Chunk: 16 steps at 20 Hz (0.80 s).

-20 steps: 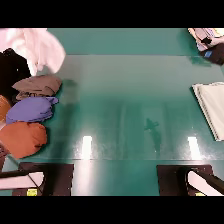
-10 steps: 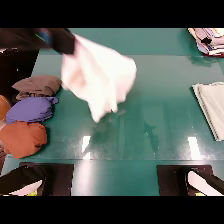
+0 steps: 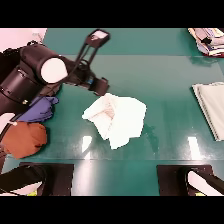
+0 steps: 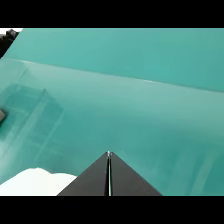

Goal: Fold the shirts.

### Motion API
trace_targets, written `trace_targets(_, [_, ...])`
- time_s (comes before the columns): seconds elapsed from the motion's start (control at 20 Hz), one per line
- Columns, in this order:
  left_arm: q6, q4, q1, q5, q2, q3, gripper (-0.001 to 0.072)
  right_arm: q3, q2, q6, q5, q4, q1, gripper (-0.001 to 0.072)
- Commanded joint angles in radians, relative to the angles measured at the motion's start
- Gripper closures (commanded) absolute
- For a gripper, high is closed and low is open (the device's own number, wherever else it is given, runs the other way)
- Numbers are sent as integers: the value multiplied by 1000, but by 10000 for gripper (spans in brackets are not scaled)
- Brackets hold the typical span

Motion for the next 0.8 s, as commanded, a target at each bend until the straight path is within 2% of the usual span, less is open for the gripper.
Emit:
trace_targets(0.0, [-26,-68,87,-84,31,-111,209,1,1,0,21,1,0,697])
trace_targets(0.2, [-25,-371,90,53,90,-397,209,1,1,0,21,0,0,697])
trace_targets(0.3, [-19,-457,69,133,103,-517,208,1,0,0,21,0,0,697])
trace_targets(0.6, [-56,-459,-37,369,103,-689,199,1,0,0,20,0,0,697])
trace_targets(0.75, [-55,-463,-63,412,72,-706,200,1,0,1,20,1,1,697])
